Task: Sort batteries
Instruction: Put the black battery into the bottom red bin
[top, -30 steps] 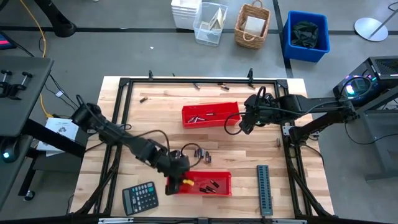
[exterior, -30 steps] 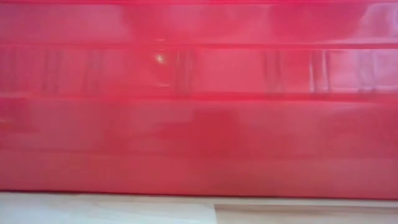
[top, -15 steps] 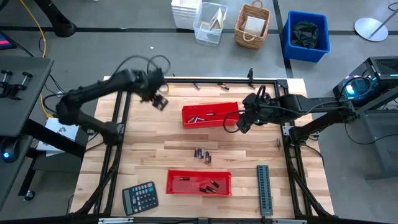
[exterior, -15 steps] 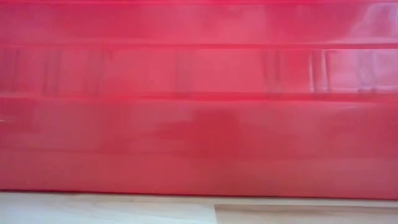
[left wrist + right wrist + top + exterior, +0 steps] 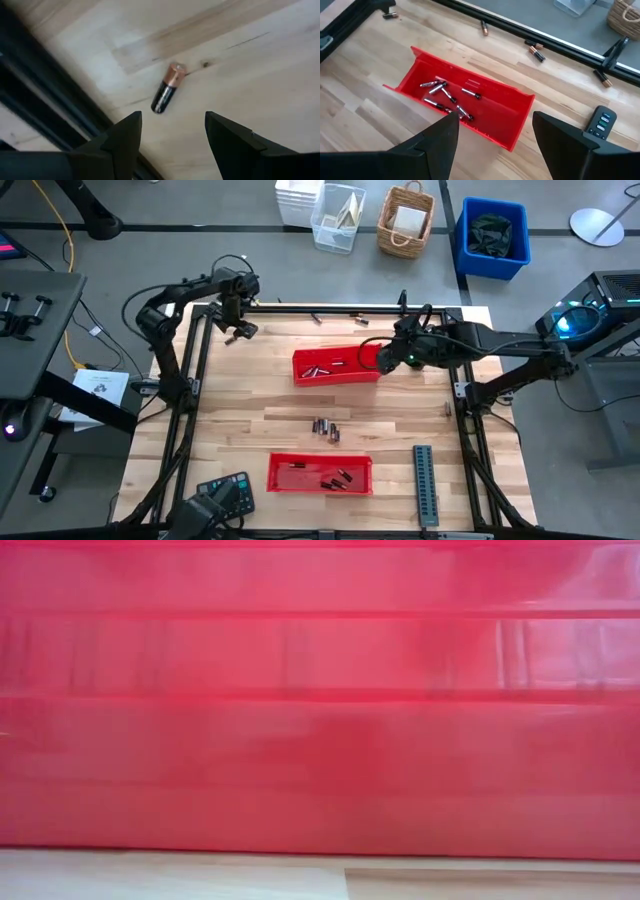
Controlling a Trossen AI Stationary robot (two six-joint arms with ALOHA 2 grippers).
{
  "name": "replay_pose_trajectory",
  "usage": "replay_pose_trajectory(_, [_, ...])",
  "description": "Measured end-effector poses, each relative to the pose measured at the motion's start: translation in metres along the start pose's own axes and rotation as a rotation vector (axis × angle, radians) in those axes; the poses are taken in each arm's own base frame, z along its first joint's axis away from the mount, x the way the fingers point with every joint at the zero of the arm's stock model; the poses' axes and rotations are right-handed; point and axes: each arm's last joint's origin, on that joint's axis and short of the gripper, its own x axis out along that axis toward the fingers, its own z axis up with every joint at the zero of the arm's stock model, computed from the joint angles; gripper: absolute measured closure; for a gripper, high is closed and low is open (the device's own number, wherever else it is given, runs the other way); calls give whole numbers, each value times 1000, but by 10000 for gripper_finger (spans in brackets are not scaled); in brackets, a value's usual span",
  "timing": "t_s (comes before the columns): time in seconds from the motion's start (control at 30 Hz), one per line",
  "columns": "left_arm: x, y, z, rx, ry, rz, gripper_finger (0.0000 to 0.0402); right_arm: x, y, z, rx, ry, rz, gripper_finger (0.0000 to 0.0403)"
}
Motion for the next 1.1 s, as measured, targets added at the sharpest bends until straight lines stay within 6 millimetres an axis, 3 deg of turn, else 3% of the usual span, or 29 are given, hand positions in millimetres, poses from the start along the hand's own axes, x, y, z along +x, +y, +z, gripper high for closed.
replay_pose_trajectory(0.4, [32, -6, 18, 217, 84, 54, 190, 2, -2, 2, -22, 20, 7, 153])
replay_pose_trajectory(0.67, [32, -23, 21, 329, 44, 68, 195, 2, -2, 2, -34, 13, 2, 153])
replay_pose_trajectory(0.8, [31, -32, 22, 351, 25, 186, 246, 2, -3, 3, -34, -1, -11, 153])
replay_pose_trajectory(1.0, [29, -35, 19, 377, 38, 184, 378, 2, -2, 3, -31, 2, -8, 153])
replay_pose_trajectory(1.1, [29, -34, 18, 381, 54, 201, 387, 2, -2, 3, -31, 4, -6, 153])
